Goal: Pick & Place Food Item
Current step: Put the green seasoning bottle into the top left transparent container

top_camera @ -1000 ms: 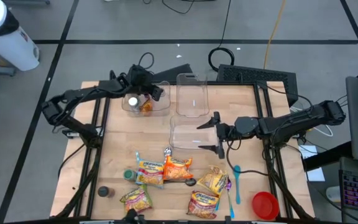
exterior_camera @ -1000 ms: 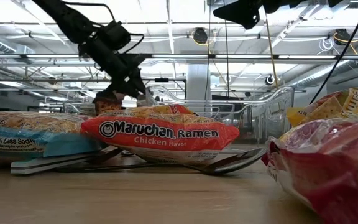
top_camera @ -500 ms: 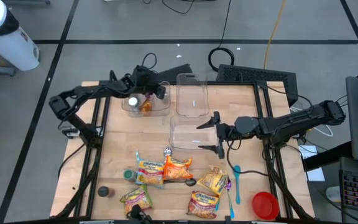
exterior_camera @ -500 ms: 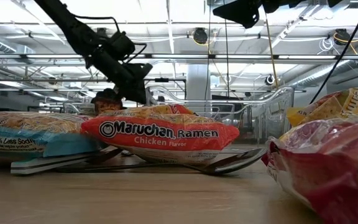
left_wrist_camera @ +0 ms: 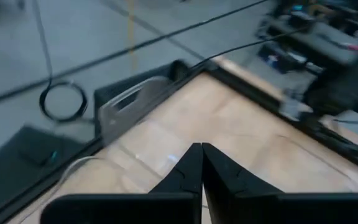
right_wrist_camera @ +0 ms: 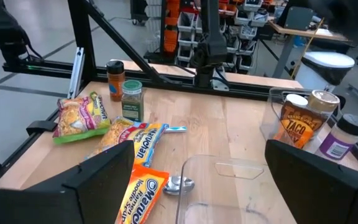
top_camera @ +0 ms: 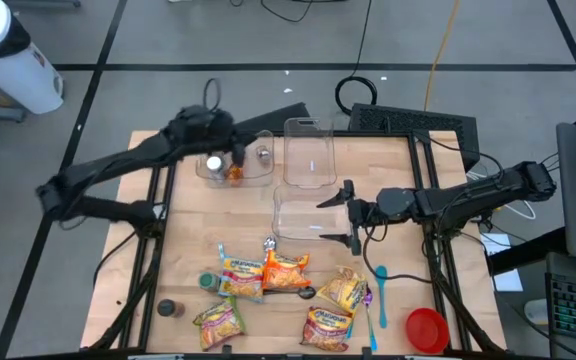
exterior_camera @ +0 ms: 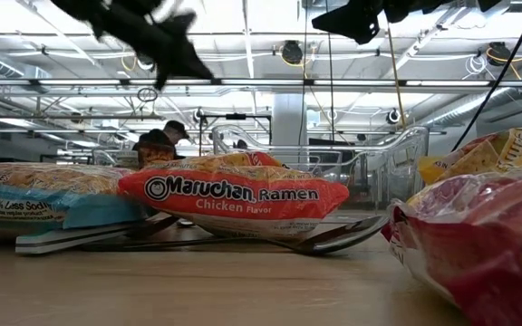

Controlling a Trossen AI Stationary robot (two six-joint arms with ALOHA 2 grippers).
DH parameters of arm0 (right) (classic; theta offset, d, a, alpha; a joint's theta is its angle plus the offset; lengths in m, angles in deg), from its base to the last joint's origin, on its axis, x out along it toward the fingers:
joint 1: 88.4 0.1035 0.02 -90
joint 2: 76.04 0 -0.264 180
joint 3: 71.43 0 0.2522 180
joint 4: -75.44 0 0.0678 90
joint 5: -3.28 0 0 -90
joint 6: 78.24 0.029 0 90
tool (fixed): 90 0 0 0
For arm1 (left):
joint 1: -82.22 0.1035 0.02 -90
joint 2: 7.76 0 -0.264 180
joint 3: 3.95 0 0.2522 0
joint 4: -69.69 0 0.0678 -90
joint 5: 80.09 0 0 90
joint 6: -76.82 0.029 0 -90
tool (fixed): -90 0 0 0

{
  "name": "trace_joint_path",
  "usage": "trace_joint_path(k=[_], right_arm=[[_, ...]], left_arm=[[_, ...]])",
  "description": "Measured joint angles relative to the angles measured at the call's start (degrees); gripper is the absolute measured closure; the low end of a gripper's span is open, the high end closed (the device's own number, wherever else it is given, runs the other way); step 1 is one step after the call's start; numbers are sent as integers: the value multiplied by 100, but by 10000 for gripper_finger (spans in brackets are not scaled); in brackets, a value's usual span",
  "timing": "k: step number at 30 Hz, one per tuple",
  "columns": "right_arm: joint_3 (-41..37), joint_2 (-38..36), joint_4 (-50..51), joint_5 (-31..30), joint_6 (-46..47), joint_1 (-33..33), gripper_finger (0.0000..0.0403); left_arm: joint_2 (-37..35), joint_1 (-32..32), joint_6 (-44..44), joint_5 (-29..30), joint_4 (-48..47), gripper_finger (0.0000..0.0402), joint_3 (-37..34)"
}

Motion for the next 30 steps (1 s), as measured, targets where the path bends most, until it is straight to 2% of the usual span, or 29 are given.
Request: trace_joint_path(k=[6,8,10,12,13,14,17,19,21,23,25,28,30], right_arm=[[0,0,8,0,2,-2,47],[0,0,8,0,20,-2,46],[0,0,5,2,39,0,46],[0,0,5,2,39,-1,46],[0,0,5,2,40,-1,46],[0,0,5,5,42,0,46],[0,0,5,10,43,11,46],[0,0,4,11,44,20,46],[0,0,4,13,74,24,46],[-2,0,4,13,183,24,46],[-2,0,-2,15,219,25,46],[-2,0,19,15,293,26,46],[-2,0,80,15,393,26,46]], left_arm=[[-1473,-1520,318,632,-792,396,4],[-1743,-2173,273,570,-902,398,4],[-1887,-2811,-219,114,-895,391,-13],[-1883,-3435,-490,-471,-680,376,-46],[-1831,-3730,-443,-544,-561,368,-48],[-1724,-4000,-433,-420,-439,359,-50],[-1178,-4738,-627,590,5,326,-48],[-759,-5133,-533,718,250,297,1],[-325,-5424,-330,687,109,263,316],[1,-5660,-173,910,-751,226,815],[306,-5913,-136,1345,-2130,191,1412],[870,-6208,-710,1943,-4008,155,2236],[1179,-6398,-1342,2130,-5221,143,2569]])
